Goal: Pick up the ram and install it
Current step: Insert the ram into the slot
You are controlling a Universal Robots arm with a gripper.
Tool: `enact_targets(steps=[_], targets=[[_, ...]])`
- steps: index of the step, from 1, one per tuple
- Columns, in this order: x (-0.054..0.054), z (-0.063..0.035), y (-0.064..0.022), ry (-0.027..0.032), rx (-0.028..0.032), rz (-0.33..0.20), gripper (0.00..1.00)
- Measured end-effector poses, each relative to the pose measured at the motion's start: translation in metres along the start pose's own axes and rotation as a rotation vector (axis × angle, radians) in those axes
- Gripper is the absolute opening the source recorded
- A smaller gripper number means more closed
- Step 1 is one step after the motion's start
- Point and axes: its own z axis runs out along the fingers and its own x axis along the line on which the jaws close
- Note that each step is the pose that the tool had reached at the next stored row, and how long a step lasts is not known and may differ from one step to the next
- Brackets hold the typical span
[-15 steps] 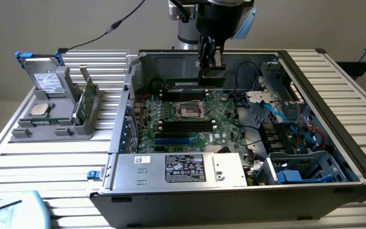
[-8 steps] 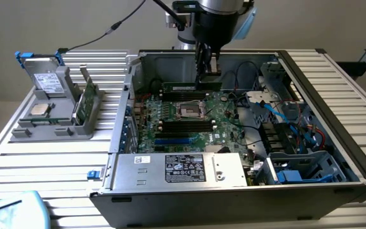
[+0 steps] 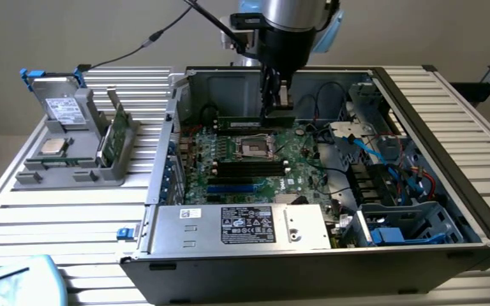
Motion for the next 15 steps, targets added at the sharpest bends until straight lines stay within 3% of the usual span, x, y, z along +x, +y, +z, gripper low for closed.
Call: enact_targets(steps=[15], targets=[[0.002,0.0273,-0.0018,-0.0013,0.0011,0.018,0.14]])
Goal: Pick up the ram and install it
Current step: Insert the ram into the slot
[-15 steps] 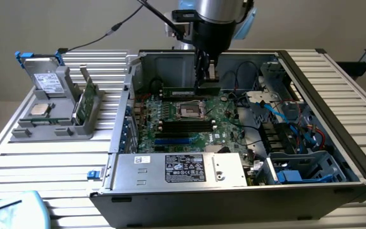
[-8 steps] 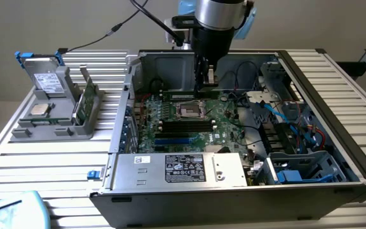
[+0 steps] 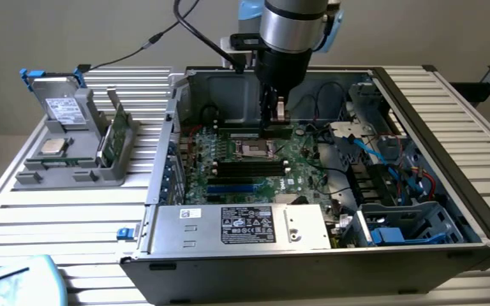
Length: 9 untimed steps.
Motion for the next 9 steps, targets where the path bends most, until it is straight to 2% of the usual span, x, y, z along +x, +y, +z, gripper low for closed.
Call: enact_targets(steps=[5,7,9], targets=[[0.001,0.0088,-0.0007,0.0007,0.0007,0.011,0.14],[0.001,0.011,-0.0006,0.0051,0.0013,0.018,0.14],[0.001,0.0125,-0.0004,0.0133,0.0024,0.023,0.14]])
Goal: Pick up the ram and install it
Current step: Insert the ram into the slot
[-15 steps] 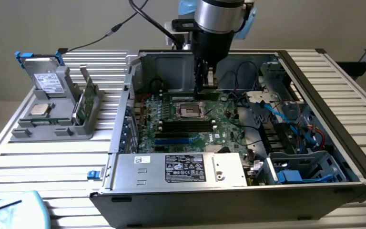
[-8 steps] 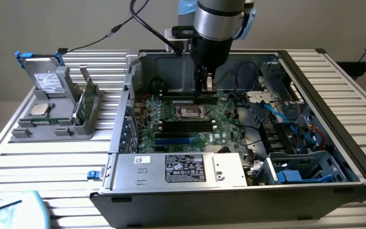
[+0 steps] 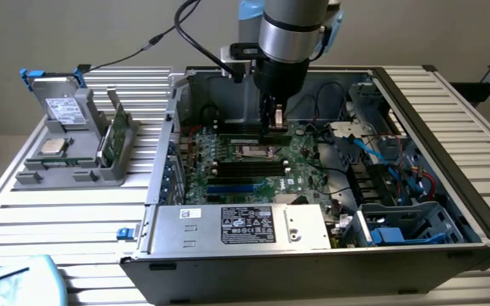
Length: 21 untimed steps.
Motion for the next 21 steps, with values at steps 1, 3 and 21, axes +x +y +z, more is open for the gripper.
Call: enact_targets(steps=[1,3,21], targets=[[0.0,0.0005,0.0001,0.0069,0.0011,0.002,0.14],[0.0,0.0012,0.0005,0.0266,0.004,0.005,0.14],[0.001,0.0311,0.0074,0.0377,0.0172,0.006,0.14]])
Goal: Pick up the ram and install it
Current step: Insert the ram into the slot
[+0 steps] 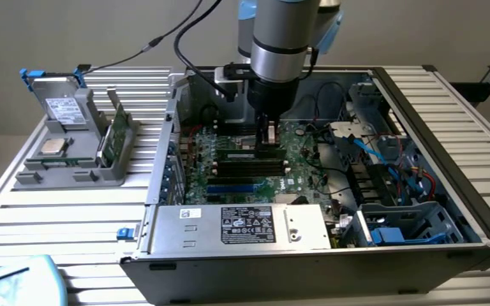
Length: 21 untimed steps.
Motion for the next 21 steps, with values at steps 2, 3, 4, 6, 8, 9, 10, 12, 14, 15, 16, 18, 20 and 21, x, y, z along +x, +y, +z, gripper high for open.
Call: enact_targets(steps=[2,3,4,6,8,9,10,12,14,15,16,18,20,21], targets=[[0.0,0.0035,-0.0002,0.0012,0.0,0.0,0.14],[0.0,0.0053,-0.0003,0.0019,0.0001,0.0,0.14],[0.0,0.0071,-0.0004,0.0029,0.0001,0.0,0.14],[0.0,0.0107,-0.0006,0.0055,0.0,0.0,0.14],[0.0,0.0143,-0.0007,0.0084,0.0,0.001,0.14],[0.0,0.016,-0.0008,0.01,0.0,0.001,0.14],[0.0,0.0177,-0.0009,0.012,-0.0001,0.001,0.14],[0.0,0.0184,-0.0009,0.0138,-0.0002,0.001,0.14],[0.0,0.0185,-0.001,0.0153,-0.0001,0.001,0.14],[0.0,0.0186,-0.001,0.0166,0.0,0.001,0.14],[0.0,0.0187,-0.0011,0.0179,-0.0001,0.001,0.14],[-0.001,0.0192,-0.0012,0.0201,-0.0001,0.001,0.14],[-0.002,0.0197,-0.0013,0.0218,-0.0001,0.001,0.14],[-0.002,0.0201,-0.0013,0.0229,-0.0002,0.001,0.14]])
